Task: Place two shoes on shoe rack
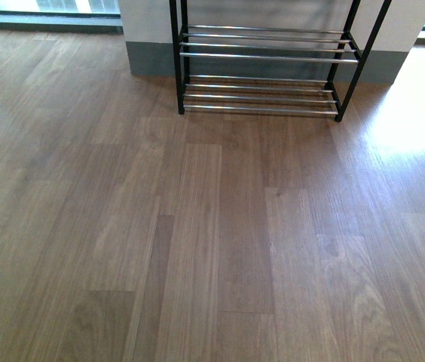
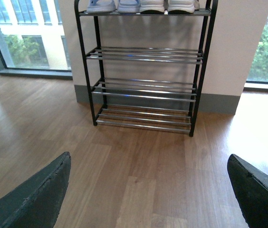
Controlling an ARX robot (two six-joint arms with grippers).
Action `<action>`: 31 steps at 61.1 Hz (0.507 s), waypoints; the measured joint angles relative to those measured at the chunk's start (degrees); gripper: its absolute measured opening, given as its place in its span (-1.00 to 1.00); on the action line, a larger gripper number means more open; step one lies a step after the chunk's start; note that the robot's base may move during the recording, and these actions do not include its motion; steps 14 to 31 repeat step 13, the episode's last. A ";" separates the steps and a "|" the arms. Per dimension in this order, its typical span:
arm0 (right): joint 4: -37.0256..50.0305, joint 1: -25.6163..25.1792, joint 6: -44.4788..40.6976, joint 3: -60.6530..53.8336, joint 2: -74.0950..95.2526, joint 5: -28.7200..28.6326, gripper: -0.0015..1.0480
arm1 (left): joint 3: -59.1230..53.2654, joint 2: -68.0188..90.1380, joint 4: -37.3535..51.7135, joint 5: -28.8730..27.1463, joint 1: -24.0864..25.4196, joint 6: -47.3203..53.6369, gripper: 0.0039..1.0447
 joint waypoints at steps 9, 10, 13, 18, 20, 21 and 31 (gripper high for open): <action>0.00 0.00 0.00 0.00 0.00 0.00 0.82 | 0.00 0.00 0.00 0.00 0.00 0.00 0.83; 0.00 0.00 0.00 0.00 0.00 -0.02 0.82 | 0.00 0.00 0.00 0.00 0.00 0.00 0.83; 0.00 0.00 0.00 0.00 0.00 0.00 0.82 | 0.00 0.00 0.00 0.00 0.00 0.00 0.83; 0.00 0.00 0.00 0.00 0.00 0.00 0.82 | 0.00 0.00 0.00 0.00 0.00 0.00 0.83; 0.00 0.00 0.00 0.00 0.00 0.00 0.82 | 0.00 0.00 0.00 0.00 0.00 0.00 0.83; 0.00 0.00 0.00 0.00 0.00 0.00 0.82 | 0.00 0.00 0.00 0.00 0.00 0.00 0.83; 0.00 0.00 0.00 0.00 0.00 0.00 0.82 | 0.00 0.00 0.00 0.00 0.00 0.00 0.83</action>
